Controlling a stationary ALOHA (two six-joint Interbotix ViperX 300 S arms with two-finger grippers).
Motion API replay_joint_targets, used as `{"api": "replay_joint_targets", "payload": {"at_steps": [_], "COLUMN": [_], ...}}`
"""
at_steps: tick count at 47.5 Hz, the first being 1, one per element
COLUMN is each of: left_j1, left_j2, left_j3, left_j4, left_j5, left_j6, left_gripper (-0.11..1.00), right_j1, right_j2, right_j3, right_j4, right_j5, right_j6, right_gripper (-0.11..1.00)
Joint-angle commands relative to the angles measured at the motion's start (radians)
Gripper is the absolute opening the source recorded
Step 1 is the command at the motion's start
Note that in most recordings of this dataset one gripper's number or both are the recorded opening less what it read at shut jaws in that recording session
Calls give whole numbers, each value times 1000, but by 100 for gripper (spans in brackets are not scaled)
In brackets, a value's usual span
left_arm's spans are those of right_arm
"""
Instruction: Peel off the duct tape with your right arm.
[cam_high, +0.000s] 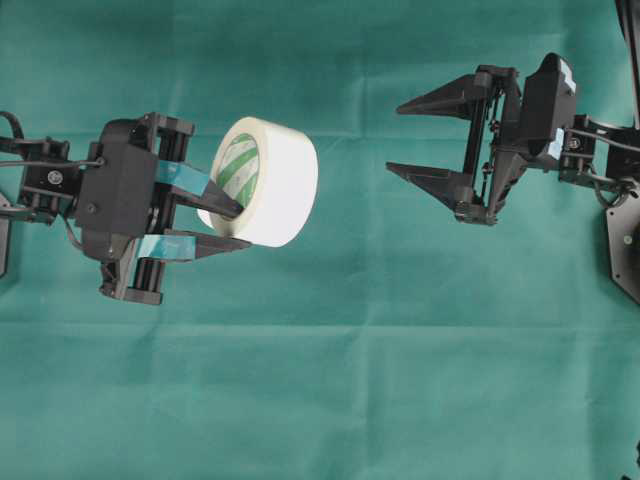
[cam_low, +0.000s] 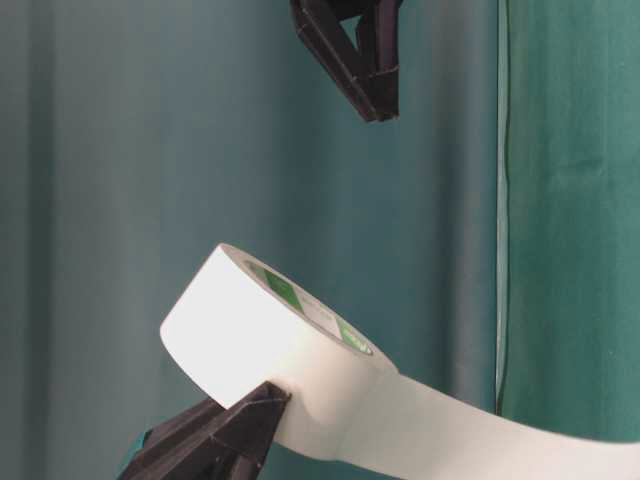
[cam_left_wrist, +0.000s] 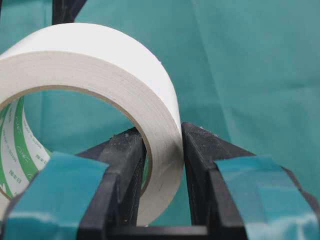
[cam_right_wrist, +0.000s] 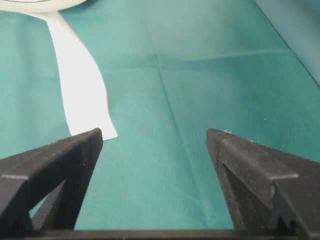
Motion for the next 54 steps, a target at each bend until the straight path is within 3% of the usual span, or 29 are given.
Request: {"api": "replay_joint_targets", "payload": {"at_steps": [1,11,34,54], "left_j1": [17,51,71,80], "left_j2": [-11,23,20,34], "left_j3": [-60,-135,-316,-356], "left_j4": [2,6,26,29], "left_j5": [58,245,466,549], "left_j6": [-5,-23,-12,43], "left_gripper": [21,21,21,21], "right_j1": [0,0,0,0], "right_j2": [-8,-8,-6,-8], "right_j3": [-12,-8,-2,-2], "right_j4": [2,2,2,2], "right_j5": [-5,-5,-5,-5], "right_j6": [0,0,0,0], "right_gripper": [71,71,71,71]}}
